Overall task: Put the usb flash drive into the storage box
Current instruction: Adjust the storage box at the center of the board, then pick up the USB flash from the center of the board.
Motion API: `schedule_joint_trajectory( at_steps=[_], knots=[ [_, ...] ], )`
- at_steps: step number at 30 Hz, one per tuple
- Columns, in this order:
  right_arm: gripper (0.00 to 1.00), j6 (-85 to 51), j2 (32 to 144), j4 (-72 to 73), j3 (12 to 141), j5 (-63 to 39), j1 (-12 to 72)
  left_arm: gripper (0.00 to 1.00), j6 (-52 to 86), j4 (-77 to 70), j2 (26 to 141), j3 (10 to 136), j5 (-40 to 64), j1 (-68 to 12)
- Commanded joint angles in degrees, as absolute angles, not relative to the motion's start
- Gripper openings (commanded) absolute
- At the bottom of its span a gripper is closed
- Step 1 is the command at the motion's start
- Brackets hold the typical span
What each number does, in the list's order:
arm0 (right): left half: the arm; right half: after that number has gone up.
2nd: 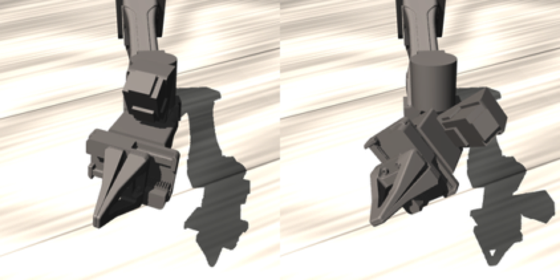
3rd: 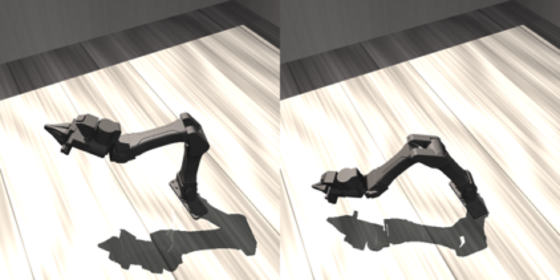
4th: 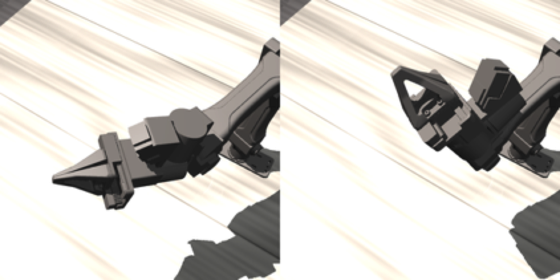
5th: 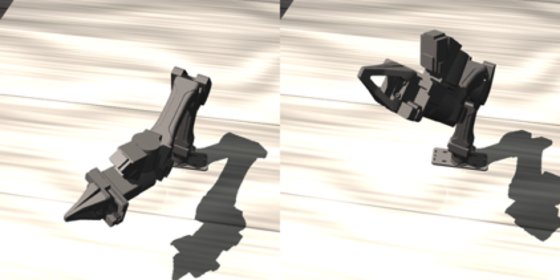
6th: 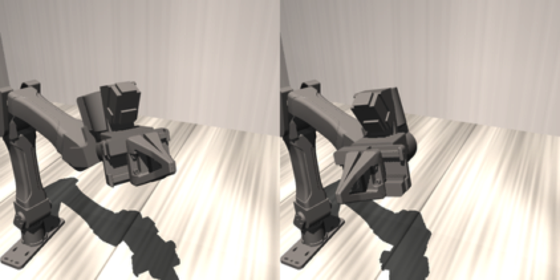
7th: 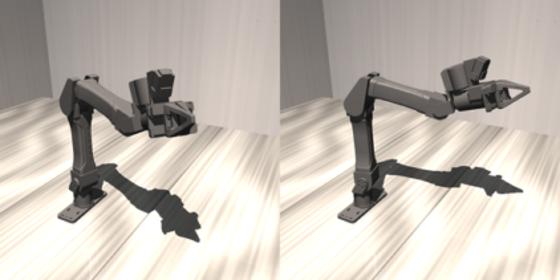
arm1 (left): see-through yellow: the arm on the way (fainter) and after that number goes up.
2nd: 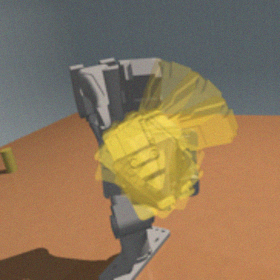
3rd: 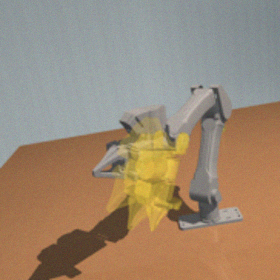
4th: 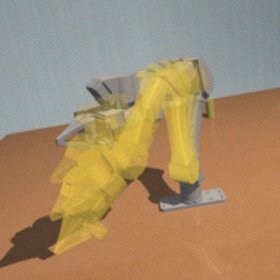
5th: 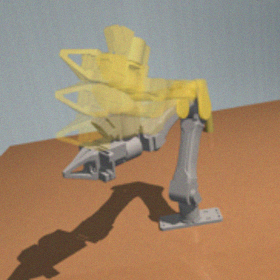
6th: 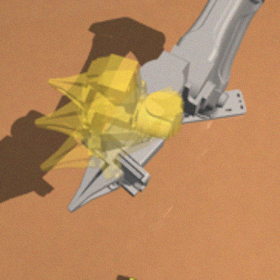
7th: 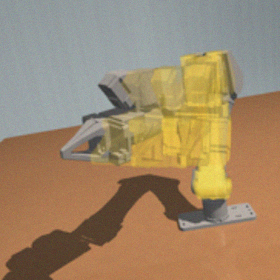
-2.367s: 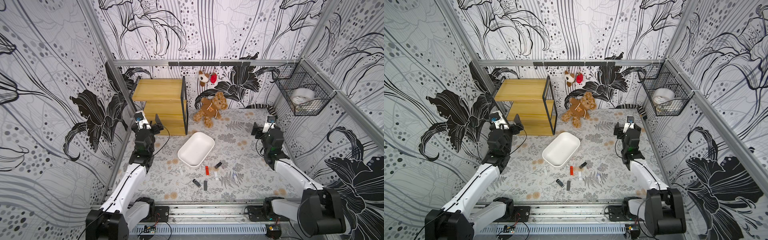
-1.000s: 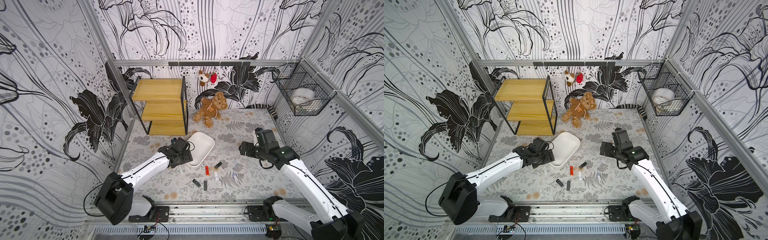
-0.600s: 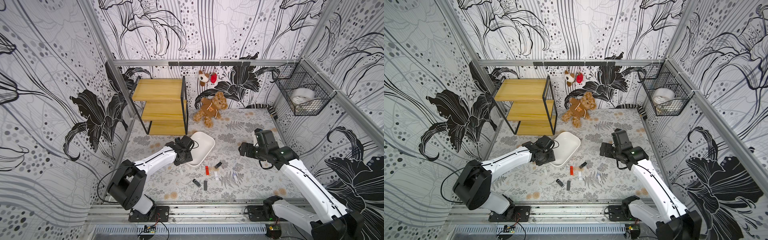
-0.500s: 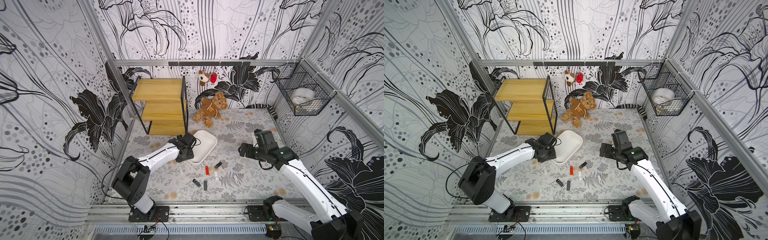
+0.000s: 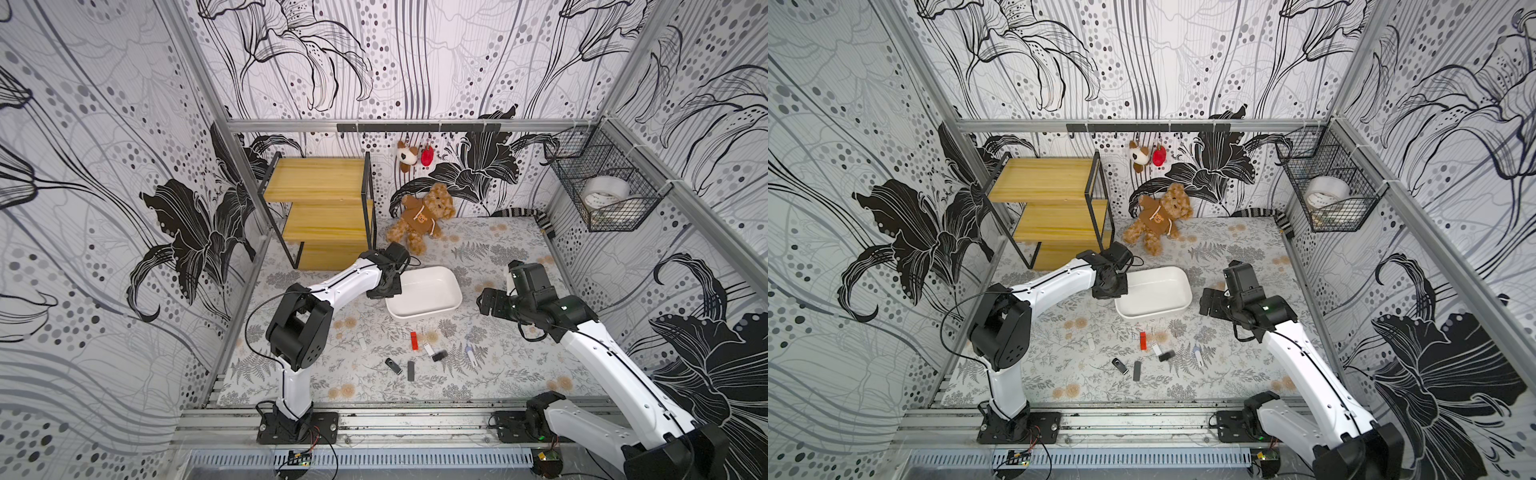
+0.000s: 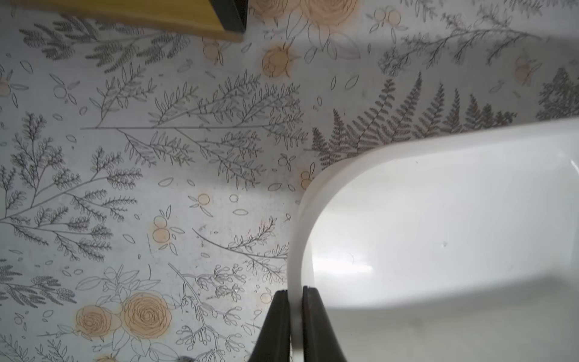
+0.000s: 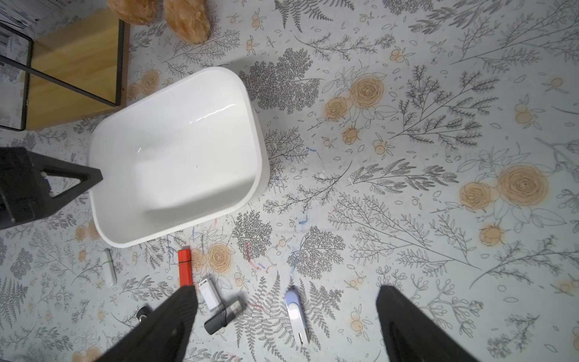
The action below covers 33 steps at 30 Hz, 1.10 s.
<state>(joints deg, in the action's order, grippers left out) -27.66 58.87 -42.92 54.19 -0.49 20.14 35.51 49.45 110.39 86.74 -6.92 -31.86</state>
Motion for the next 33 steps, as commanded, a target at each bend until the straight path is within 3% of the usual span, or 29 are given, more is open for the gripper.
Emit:
schedule_joint_trajectory(
  at_steps=[1,7,11,16,25,27,29,33],
  knots=[
    [0.95,-28.1,58.5,-44.3,53.4,-1.0,20.5,0.08,31.7,53.8,111.2,89.9,-8.6,-30.2],
    [0.96,-28.3,58.4,-45.2,52.7,-1.8,20.5,0.13,31.8,52.4,111.3,91.0,-8.7,-28.8],
    [0.95,-29.1,57.2,-45.9,52.0,-3.8,20.8,0.30,31.6,51.0,112.1,91.4,-9.0,-28.7],
    [0.95,-31.4,56.4,-49.3,51.6,-3.7,24.0,0.62,30.7,48.4,111.9,91.4,-8.3,-28.7],
    [0.99,-50.5,57.1,-54.1,48.6,4.5,45.1,0.99,32.4,48.3,103.6,95.4,-5.8,-28.7],
    [1.00,-56.8,57.6,-53.7,46.7,5.5,50.7,0.98,32.9,50.0,101.2,94.0,-6.9,-28.7],
    [0.92,-63.6,58.8,-52.9,45.5,6.8,58.0,0.98,33.5,50.0,97.4,90.0,-6.9,-28.7],
    [0.87,-73.5,63.0,-52.9,45.8,8.6,69.1,0.98,34.7,49.1,91.0,82.7,-6.8,-28.7]
  ],
)
